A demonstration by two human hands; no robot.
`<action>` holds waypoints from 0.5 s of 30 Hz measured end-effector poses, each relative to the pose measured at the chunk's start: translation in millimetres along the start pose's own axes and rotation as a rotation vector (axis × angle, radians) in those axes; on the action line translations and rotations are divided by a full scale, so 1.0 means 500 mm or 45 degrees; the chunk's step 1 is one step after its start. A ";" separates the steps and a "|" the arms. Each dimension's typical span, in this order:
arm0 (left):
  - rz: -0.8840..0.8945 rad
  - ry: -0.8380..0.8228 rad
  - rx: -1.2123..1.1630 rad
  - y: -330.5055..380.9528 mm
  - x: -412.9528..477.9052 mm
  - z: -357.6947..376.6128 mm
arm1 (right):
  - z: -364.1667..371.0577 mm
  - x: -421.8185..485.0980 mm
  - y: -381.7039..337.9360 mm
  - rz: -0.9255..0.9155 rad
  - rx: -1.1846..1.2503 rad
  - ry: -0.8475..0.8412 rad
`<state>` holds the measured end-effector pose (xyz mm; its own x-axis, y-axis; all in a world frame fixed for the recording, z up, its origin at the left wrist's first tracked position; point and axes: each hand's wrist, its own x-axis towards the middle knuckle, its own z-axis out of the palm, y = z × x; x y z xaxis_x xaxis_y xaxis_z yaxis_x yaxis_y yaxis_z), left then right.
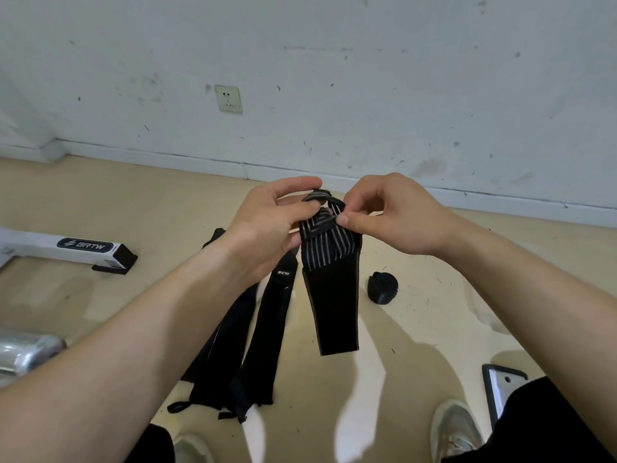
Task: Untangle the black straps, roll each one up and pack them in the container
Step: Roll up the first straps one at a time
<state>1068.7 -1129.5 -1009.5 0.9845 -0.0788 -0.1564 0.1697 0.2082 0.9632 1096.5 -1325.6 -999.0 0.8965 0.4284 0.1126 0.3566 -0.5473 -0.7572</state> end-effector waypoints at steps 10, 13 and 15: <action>0.302 0.033 0.552 -0.015 -0.013 0.004 | 0.027 0.003 0.008 0.080 0.154 0.324; 0.438 0.099 0.725 -0.032 -0.009 0.002 | 0.041 0.003 0.004 0.105 0.254 0.372; 0.485 0.158 0.763 -0.037 -0.007 0.000 | 0.044 0.004 0.003 0.102 0.328 0.377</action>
<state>1062.2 -1133.0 -1026.8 0.9743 0.0113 0.2251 -0.2047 -0.3742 0.9045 1092.8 -1309.6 -1014.0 0.9692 0.1453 0.1990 0.2388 -0.3558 -0.9035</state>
